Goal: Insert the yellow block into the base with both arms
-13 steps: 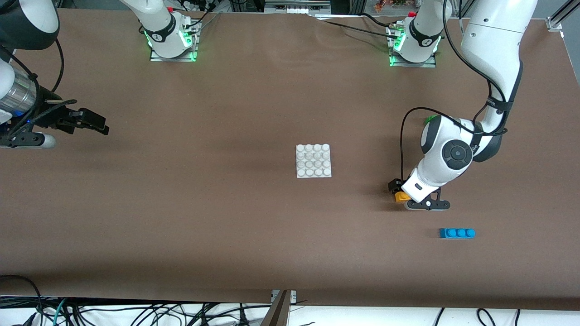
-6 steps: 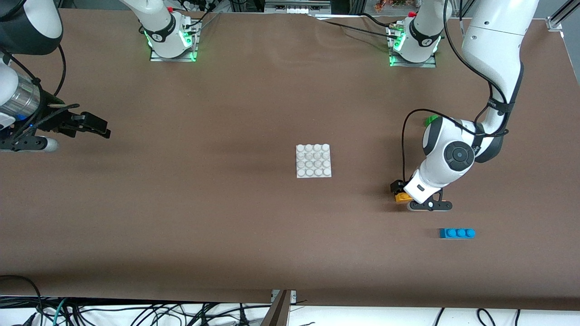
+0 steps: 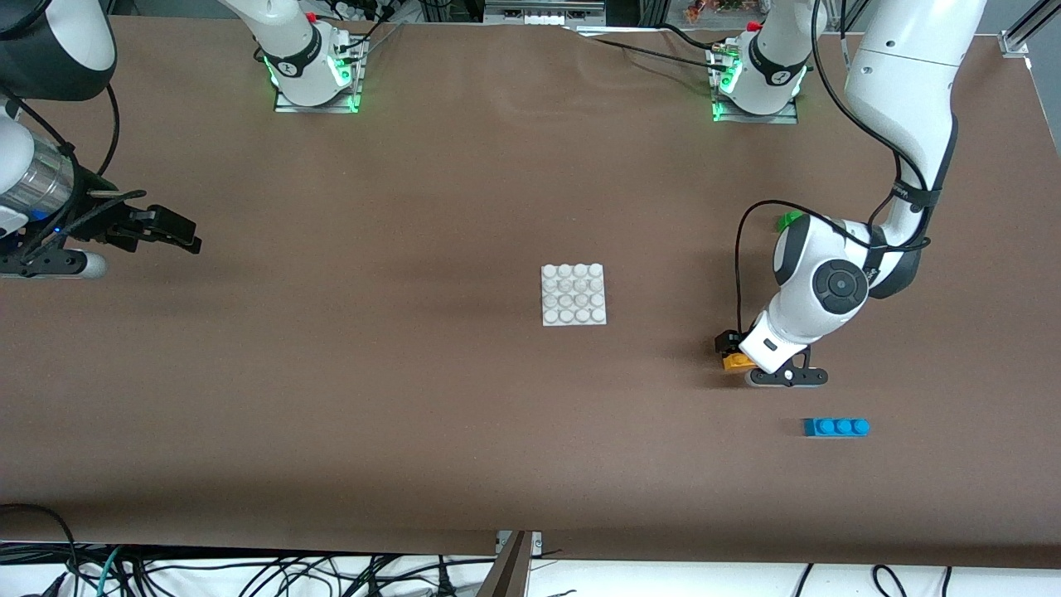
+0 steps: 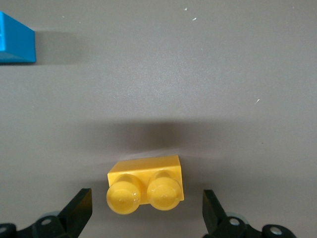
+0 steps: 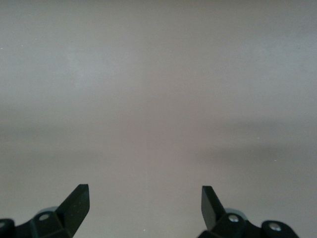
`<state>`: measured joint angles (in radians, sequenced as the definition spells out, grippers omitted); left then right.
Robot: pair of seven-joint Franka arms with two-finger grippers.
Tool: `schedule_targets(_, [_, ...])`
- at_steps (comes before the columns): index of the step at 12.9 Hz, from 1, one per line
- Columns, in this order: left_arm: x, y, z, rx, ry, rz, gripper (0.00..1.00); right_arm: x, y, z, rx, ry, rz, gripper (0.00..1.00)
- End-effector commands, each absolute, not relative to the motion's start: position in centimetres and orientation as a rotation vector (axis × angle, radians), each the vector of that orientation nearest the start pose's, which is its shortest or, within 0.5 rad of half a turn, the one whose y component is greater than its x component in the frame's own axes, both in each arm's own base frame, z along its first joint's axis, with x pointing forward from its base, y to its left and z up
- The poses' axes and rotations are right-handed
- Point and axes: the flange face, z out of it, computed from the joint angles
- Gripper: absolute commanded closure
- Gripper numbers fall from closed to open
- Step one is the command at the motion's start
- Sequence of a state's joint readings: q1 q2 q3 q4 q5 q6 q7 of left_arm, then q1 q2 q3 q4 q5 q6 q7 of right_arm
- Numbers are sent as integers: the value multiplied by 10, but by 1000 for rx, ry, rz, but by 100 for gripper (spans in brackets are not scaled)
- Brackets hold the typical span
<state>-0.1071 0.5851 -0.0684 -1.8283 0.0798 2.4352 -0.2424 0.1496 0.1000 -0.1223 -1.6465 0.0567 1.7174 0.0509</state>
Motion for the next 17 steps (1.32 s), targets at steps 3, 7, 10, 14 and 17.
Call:
schedule_targets(3, [648,-111,214,-3131,-45,-93,8,575,47,551,-3159,-98,143,0])
schedule_targets(7, [649,-112,208,-3135,-49,-109,9,573,64,552,-3158,-150,146,0])
schedule_targets(10, [650,-109,208,-3130,-50,-110,12,575,67,558,-3158,-152,126,0])
schedule_targets(14, [650,-108,208,-3128,-46,-111,33,578,66,571,-3162,-143,80,0])
schedule_targets(17, [650,-107,209,-3128,-48,-111,63,579,66,578,-3168,-161,55,0])
